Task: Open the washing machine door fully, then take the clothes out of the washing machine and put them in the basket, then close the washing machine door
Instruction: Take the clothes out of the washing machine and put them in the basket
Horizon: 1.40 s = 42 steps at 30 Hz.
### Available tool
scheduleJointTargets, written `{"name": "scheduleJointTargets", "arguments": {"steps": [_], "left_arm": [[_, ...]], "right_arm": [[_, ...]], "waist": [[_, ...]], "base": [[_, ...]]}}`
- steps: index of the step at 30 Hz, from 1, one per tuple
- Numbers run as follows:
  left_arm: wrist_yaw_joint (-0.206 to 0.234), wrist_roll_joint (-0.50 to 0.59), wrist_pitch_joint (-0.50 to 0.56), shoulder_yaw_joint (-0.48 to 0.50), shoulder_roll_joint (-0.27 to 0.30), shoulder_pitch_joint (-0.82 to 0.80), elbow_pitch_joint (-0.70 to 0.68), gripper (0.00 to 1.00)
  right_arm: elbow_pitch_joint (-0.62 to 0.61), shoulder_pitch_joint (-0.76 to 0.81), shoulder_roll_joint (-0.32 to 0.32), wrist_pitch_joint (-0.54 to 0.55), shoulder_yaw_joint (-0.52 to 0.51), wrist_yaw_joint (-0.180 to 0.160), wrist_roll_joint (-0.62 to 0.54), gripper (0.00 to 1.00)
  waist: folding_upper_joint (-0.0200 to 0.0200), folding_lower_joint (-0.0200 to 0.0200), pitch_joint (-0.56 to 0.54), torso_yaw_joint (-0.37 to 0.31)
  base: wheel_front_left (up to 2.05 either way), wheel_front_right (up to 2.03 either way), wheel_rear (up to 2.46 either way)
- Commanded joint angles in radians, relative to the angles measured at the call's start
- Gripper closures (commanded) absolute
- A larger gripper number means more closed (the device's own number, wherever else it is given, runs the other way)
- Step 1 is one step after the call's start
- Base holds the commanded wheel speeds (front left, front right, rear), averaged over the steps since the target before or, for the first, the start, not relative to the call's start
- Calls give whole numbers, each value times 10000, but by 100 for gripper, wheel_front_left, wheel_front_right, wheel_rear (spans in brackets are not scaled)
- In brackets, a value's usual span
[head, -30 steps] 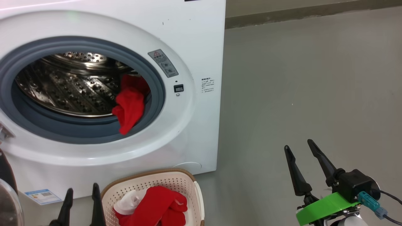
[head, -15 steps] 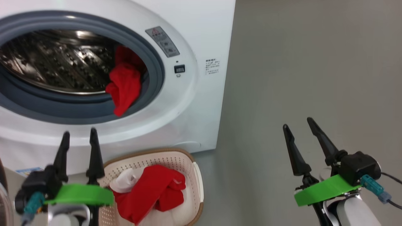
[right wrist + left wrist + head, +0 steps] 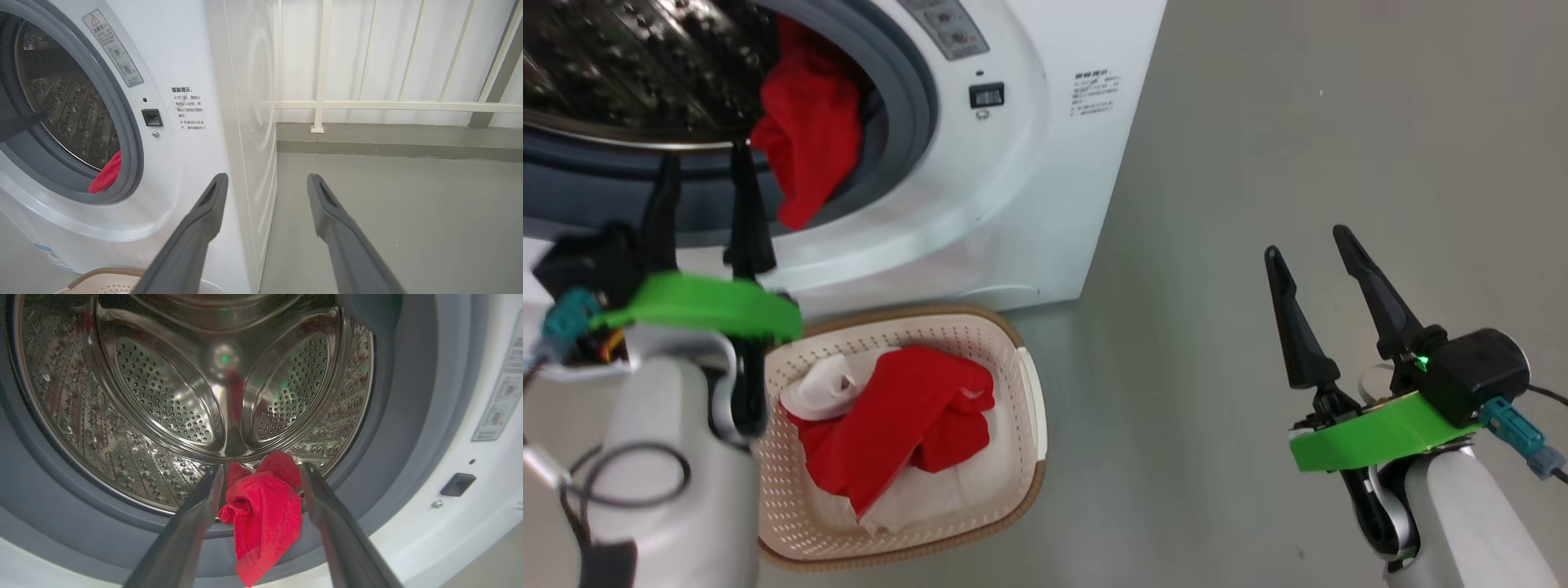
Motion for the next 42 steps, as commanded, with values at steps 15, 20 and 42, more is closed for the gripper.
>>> {"name": "scheduleJointTargets", "arguments": {"steps": [15, 20, 42], "left_arm": [[-434, -294, 475, -143, 867, -3840, 4328, 0], [-462, -227, 1213, -433, 1087, -4356, 5382, 0], [447, 170, 296, -971, 1657, -4446, 6634, 100]], "right_arm": [[-216, -696, -85, -63, 429, 67, 65, 0], [-187, -696, -77, -63, 489, 67, 92, 0], [-105, -735, 10, -63, 447, 67, 222, 0]], "waist": [[0, 0, 1219, -706], [0, 0, 1264, -881], [0, 0, 989, -905]], "base": [[0, 0, 0], [0, 0, 0], [0, 0, 0]]}}
